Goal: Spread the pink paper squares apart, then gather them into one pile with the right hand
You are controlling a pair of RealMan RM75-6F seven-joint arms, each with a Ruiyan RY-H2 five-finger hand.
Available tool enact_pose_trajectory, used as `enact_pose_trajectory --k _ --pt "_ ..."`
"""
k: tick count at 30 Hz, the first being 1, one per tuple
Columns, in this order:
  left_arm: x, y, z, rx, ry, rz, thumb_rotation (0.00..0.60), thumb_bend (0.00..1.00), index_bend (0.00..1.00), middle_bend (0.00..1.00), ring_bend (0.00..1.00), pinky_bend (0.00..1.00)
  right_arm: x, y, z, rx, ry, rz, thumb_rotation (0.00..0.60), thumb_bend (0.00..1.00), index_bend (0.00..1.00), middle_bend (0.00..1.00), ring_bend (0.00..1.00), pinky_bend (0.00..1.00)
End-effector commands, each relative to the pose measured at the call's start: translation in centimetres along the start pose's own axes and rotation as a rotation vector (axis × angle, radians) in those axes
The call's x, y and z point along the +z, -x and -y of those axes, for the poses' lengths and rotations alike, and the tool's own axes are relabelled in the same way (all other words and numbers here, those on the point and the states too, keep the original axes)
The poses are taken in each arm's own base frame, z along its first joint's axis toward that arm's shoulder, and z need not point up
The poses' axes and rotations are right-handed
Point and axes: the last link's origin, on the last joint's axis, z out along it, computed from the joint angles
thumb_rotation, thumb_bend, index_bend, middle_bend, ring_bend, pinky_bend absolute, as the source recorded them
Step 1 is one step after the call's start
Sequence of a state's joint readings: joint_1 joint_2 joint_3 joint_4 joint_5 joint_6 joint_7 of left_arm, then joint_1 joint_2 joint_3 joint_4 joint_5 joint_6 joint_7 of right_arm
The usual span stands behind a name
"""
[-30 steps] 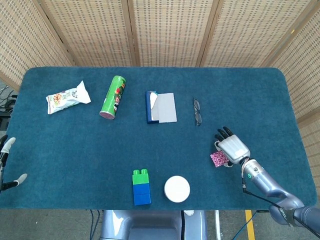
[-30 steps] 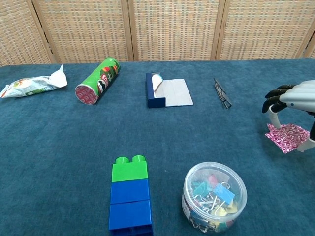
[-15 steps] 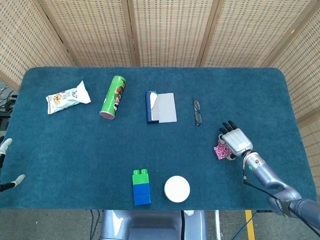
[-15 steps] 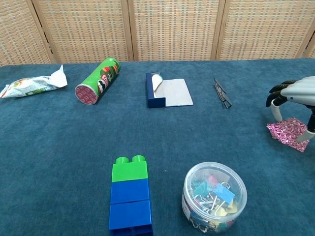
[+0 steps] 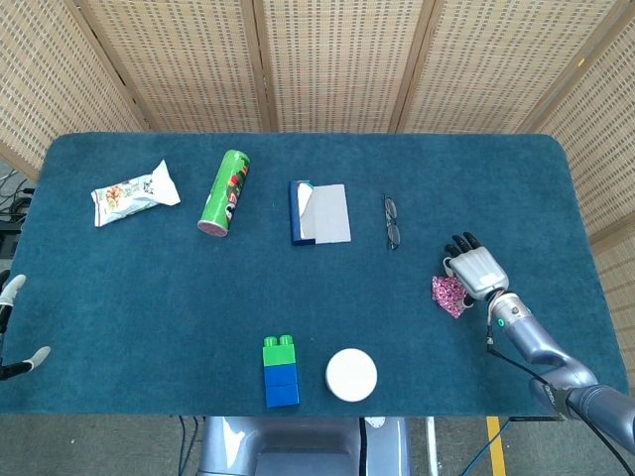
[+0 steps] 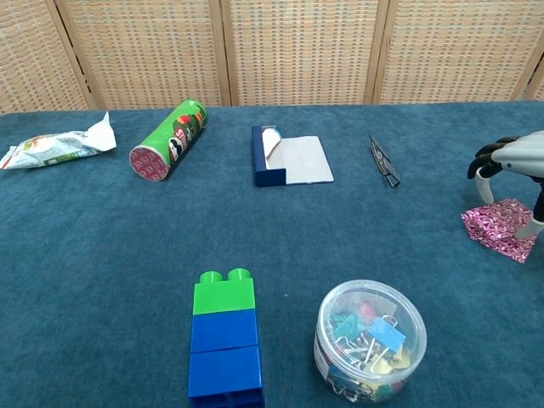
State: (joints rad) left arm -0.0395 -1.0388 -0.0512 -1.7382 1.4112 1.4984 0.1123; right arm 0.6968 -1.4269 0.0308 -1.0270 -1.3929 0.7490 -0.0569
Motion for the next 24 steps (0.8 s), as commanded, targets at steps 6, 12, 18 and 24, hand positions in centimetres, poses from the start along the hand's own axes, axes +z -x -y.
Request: enact_pose_trajectory --k 6,12,18,24 --pt "0.00 0.02 -0.01 0.002 -0.001 0.000 0.600 0.16 0.04 0.00 0.00 0.00 0.07 0.22 -0.34 -0.007 0.006 0.011 0.600 0.00 0.40 0.16 0.00 0.00" --pt "0.03 0.04 -0.01 0.001 -0.002 0.001 0.600 0.16 0.04 0.00 0.00 0.00 -0.05 0.43 -0.48 -0.011 0.009 0.023 0.600 0.00 0.37 0.15 0.00 0.00" --pt "0.09 0.03 -0.08 0.001 0.001 0.001 0.600 0.16 0.04 0.00 0.00 0.00 -0.14 0.45 -0.49 -0.015 0.010 0.025 0.600 0.00 0.35 0.15 0.00 0.00" --pt "0.08 0.02 -0.11 0.001 0.002 0.001 0.600 0.16 0.04 0.00 0.00 0.00 -0.27 0.47 -0.55 -0.024 0.008 0.020 0.600 0.00 0.35 0.15 0.00 0.00"
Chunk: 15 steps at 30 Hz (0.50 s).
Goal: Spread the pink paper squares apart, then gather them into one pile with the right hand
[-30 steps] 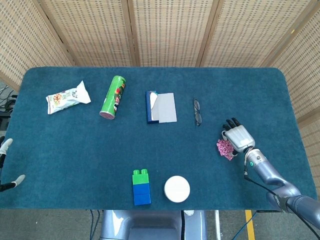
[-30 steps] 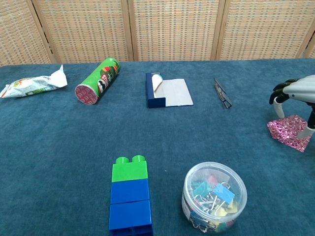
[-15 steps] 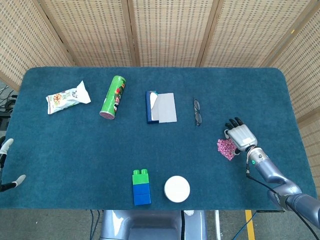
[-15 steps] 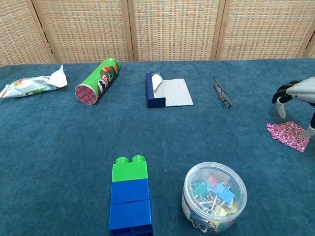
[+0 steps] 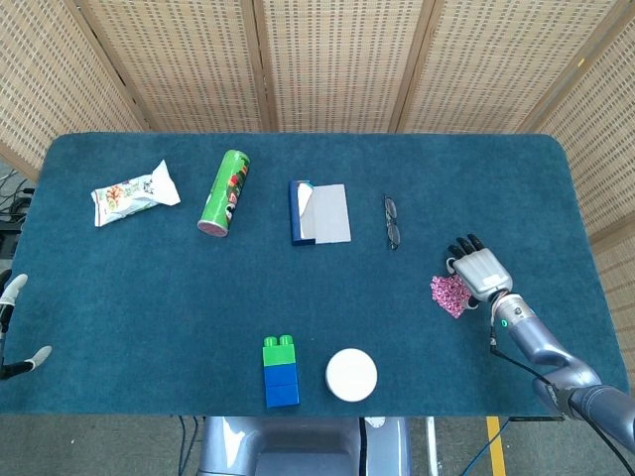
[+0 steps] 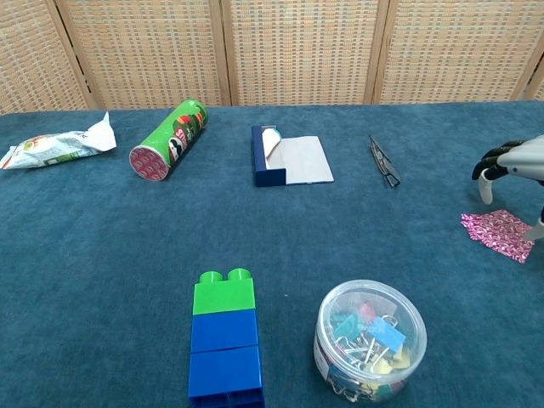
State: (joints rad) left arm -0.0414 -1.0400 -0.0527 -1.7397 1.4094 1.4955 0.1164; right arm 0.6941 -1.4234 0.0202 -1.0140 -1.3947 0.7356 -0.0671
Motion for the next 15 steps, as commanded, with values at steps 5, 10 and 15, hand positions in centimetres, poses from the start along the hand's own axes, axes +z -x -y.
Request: enact_pose_trajectory --k 5,10,15 --pt "0.1 -0.2 -0.2 0.004 0.007 -0.005 0.600 0.17 0.04 0.00 0.00 0.00 -0.4 -0.5 0.0 0.007 -0.004 -0.024 0.600 0.00 0.35 0.15 0.00 0.00" --pt "0.2 -0.1 -0.4 0.005 0.009 -0.009 0.600 0.17 0.04 0.00 0.00 0.00 -1.4 -2.0 0.1 0.052 0.007 -0.100 0.600 0.08 0.35 0.15 0.00 0.00" --pt "0.3 0.3 -0.5 0.000 0.013 0.000 0.600 0.17 0.04 0.00 0.00 0.00 -3.5 -3.2 0.2 0.119 0.050 -0.213 0.600 0.20 0.35 0.15 0.00 0.00"
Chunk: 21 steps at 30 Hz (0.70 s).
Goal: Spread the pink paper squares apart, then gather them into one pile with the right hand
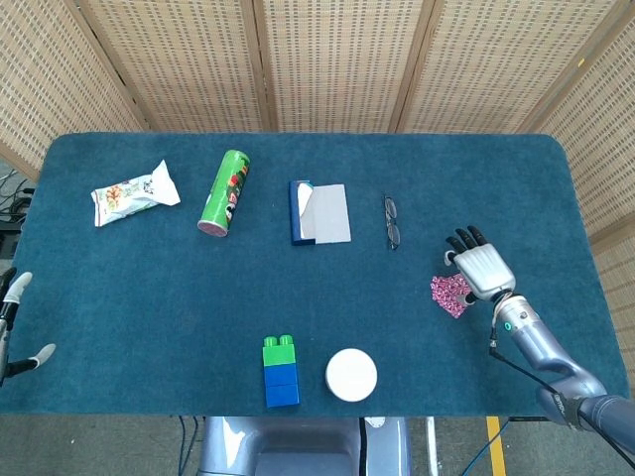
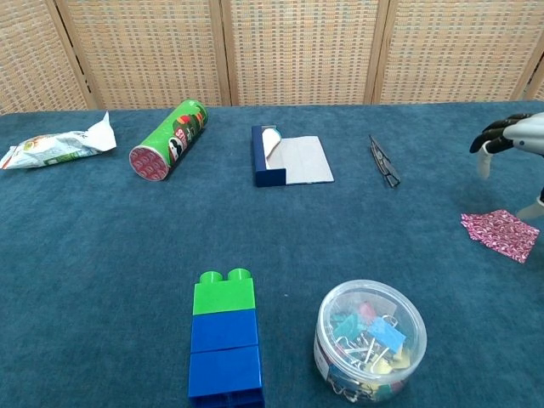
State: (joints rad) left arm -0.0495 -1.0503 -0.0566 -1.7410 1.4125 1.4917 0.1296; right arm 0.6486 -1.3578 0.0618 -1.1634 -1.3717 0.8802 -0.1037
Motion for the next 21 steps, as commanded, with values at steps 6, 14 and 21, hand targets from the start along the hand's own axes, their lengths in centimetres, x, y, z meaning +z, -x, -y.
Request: enact_pose_trajectory --k 6,14,21 --pt "0.1 0.3 -0.2 -0.006 0.020 -0.027 0.600 0.18 0.04 0.00 0.00 0.00 -4.2 -1.8 -0.3 0.108 0.102 -0.176 0.600 0.21 0.35 0.15 0.00 0.00" --pt "-0.1 0.8 -0.5 0.002 0.046 -0.102 0.600 0.18 0.04 0.00 0.00 0.00 -9.1 -1.7 -0.7 0.165 0.194 -0.253 0.600 0.21 0.35 0.15 0.00 0.00" --pt "-0.3 1.5 -0.5 0.003 0.053 -0.076 0.600 0.18 0.04 0.00 0.00 0.00 -12.6 -1.0 -1.1 0.170 0.252 -0.287 0.600 0.21 0.35 0.15 0.00 0.00"
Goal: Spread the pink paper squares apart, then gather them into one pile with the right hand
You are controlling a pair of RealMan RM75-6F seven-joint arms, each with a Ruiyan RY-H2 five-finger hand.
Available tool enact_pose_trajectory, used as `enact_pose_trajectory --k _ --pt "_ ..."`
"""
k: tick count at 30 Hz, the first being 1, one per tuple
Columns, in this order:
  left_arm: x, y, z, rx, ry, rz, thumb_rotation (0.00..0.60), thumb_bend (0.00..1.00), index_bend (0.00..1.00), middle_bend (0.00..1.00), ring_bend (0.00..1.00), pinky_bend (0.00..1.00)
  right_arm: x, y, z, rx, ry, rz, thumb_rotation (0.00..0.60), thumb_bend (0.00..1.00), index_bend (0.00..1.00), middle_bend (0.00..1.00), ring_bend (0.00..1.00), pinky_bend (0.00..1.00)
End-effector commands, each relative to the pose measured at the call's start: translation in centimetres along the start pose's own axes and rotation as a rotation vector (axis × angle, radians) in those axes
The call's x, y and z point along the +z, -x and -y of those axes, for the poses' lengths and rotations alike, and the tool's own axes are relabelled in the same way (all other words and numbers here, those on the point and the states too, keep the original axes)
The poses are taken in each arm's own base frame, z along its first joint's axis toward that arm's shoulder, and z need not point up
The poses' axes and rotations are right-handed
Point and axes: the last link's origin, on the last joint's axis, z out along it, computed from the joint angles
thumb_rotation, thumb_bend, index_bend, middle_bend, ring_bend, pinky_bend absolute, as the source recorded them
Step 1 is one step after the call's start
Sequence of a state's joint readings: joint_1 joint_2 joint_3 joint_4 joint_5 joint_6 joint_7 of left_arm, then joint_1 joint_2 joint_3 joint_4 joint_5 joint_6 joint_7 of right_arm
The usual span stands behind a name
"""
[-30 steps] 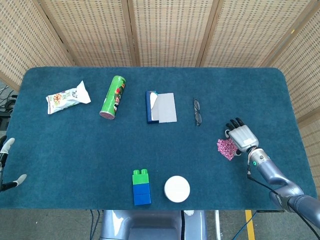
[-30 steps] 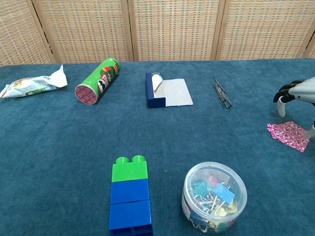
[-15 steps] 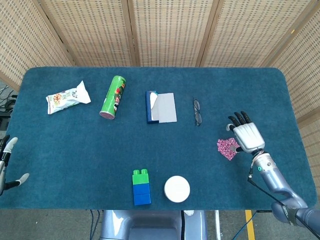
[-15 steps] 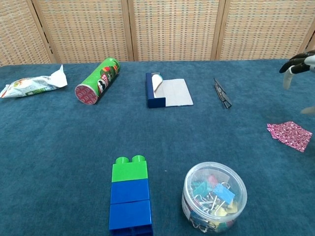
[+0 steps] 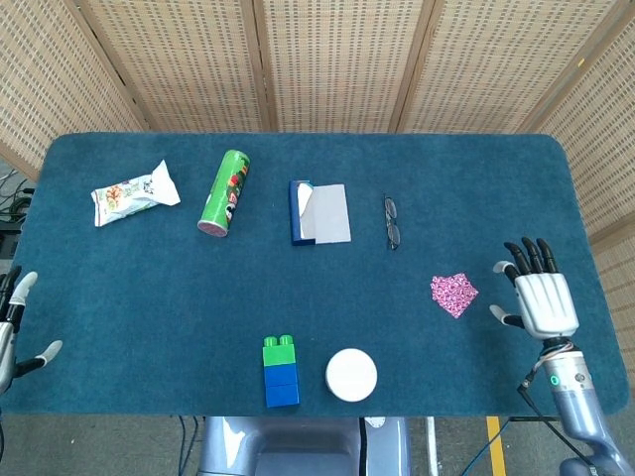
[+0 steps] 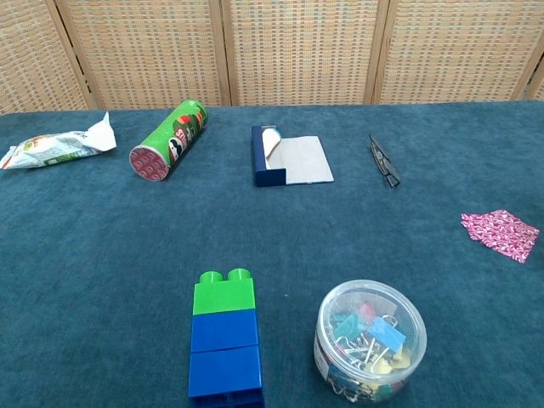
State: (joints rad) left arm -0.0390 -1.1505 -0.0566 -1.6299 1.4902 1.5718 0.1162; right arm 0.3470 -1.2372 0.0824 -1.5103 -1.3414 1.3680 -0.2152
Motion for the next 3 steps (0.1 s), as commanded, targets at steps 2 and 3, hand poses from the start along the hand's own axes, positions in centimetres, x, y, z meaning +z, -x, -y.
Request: enact_pose_trajectory --k 2,3 --pt "-0.14 0.25 -0.04 0.002 0.003 0.022 0.600 0.18 0.04 0.00 0.00 0.00 -1.92 -0.17 -0.46 -0.003 0.024 -0.007 0.600 0.21 0.35 0.15 0.00 0.00" --pt "-0.16 0.30 -0.06 0.001 0.004 0.026 0.600 0.18 0.04 0.00 0.00 0.00 -2.11 -0.16 -0.52 -0.002 0.027 -0.007 0.600 0.21 0.35 0.15 0.00 0.00"
